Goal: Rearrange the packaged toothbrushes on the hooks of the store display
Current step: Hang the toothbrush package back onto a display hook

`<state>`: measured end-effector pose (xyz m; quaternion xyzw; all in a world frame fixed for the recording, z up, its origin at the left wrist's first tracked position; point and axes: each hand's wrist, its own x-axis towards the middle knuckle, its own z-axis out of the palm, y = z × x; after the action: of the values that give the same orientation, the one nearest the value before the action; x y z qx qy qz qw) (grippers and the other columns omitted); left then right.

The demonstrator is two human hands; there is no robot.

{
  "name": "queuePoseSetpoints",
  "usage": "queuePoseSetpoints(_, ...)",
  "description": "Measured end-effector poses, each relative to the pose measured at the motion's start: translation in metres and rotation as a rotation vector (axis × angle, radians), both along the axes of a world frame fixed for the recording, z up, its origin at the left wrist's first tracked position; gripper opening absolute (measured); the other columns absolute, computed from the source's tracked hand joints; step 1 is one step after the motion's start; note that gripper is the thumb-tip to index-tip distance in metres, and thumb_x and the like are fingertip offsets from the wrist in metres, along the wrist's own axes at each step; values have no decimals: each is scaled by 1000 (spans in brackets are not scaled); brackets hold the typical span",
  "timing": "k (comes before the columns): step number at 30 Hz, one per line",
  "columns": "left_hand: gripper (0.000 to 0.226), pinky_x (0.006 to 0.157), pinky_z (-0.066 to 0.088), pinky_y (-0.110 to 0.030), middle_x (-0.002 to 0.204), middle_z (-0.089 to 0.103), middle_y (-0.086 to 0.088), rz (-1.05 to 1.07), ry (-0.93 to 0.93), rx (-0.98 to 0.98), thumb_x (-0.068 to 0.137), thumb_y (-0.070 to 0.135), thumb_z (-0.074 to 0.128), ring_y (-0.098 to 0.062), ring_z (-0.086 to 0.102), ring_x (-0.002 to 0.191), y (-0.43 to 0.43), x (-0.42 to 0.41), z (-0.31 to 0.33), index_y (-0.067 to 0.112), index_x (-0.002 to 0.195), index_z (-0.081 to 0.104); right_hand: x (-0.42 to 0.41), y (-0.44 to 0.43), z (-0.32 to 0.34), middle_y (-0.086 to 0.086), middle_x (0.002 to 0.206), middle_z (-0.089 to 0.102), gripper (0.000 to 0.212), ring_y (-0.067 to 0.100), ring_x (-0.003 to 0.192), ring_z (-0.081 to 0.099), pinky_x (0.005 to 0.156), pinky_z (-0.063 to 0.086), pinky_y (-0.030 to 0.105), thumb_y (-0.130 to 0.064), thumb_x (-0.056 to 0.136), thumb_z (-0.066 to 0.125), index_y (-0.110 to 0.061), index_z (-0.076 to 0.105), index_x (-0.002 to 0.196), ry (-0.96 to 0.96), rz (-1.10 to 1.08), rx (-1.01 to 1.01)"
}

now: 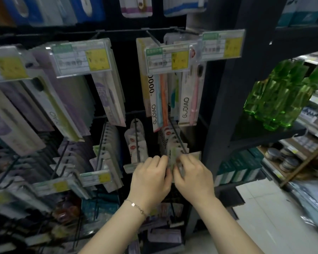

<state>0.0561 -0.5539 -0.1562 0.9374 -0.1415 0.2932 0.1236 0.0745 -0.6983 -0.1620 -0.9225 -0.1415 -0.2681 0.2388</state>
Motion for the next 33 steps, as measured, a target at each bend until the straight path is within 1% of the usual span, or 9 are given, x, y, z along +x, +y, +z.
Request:
queuePoseSetpoints(7, 13, 51, 28, -29, 66, 54, 4, 59, 155, 81, 84, 30, 63, -19, 54, 58, 3, -4, -50, 18, 88, 59, 0, -15, -49, -5, 80, 59, 18, 18, 73, 60, 49, 34, 26, -35, 88, 51, -19, 60, 87, 213, 6, -49)
queuePoseSetpoints(10, 14, 52, 27, -28, 69, 56, 4, 83, 257, 77, 84, 31, 62, -21, 58, 61, 3, 2, -66, 19, 90, 58, 6, -17, -62, -2, 88, 60, 21, 20, 80, 61, 53, 36, 28, -35, 92, 52, -18, 62, 100, 316, -8, -83)
queuePoseSetpoints(13, 21, 62, 40, -33, 89, 62, 3, 128, 397, 62, 92, 36, 51, -21, 62, 82, -2, 9, -72, 22, 106, 58, 15, -18, -70, -1, 102, 60, 24, 22, 90, 62, 60, 41, 32, -36, 95, 48, -20, 62, 107, 484, -15, -37)
queuePoseSetpoints(16, 37, 80, 51, -37, 116, 61, 2, 130, 513, -52, 97, 37, 46, -21, 61, 103, -6, 18, -76, 23, 131, 51, 26, -18, -76, 3, 122, 57, 36, 25, 101, 62, 73, 51, 35, -36, 96, 50, -18, 56, 128, 610, -46, 54)
queuePoseSetpoints(21, 53, 99, 48, -31, 143, 46, 1, 120, 650, -424, 101, 32, 49, -17, 52, 125, -14, 36, -80, 22, 150, 32, 44, -16, -83, 13, 124, 52, 34, 32, 101, 61, 78, 50, 35, -28, 98, 51, -8, 51, 126, 645, -109, 198)
queuePoseSetpoints(24, 46, 98, 48, -30, 139, 49, 1, 88, 640, -590, 102, 26, 50, -15, 54, 118, -20, 49, -84, 23, 147, 38, 51, -18, -82, 13, 137, 48, 40, 32, 117, 54, 88, 40, 26, -23, 102, 46, -10, 45, 140, 645, -57, 324)
queuePoseSetpoints(27, 34, 93, 49, -27, 128, 55, 0, 64, 619, -681, 102, 22, 50, -13, 56, 108, -23, 58, -87, 22, 136, 49, 57, -19, -85, 11, 137, 49, 39, 29, 123, 49, 95, 33, 22, -13, 102, 43, -10, 45, 141, 690, -33, 452)
queuePoseSetpoints(30, 17, 77, 44, -20, 108, 57, 3, 57, 577, -723, 102, 18, 49, -10, 55, 92, -25, 64, -88, 18, 117, 57, 63, -19, -94, 11, 126, 55, 35, 28, 117, 53, 95, 37, 24, -1, 97, 43, -9, 54, 129, 731, -63, 582)
queuePoseSetpoints(33, 6, 70, 45, -20, 93, 55, 10, 36, 563, -761, 102, 19, 51, -4, 52, 80, -24, 67, -88, 18, 105, 56, 66, -21, -98, 17, 107, 65, 23, 28, 99, 60, 82, 42, 27, 1, 95, 43, -8, 61, 105, 746, -96, 668)
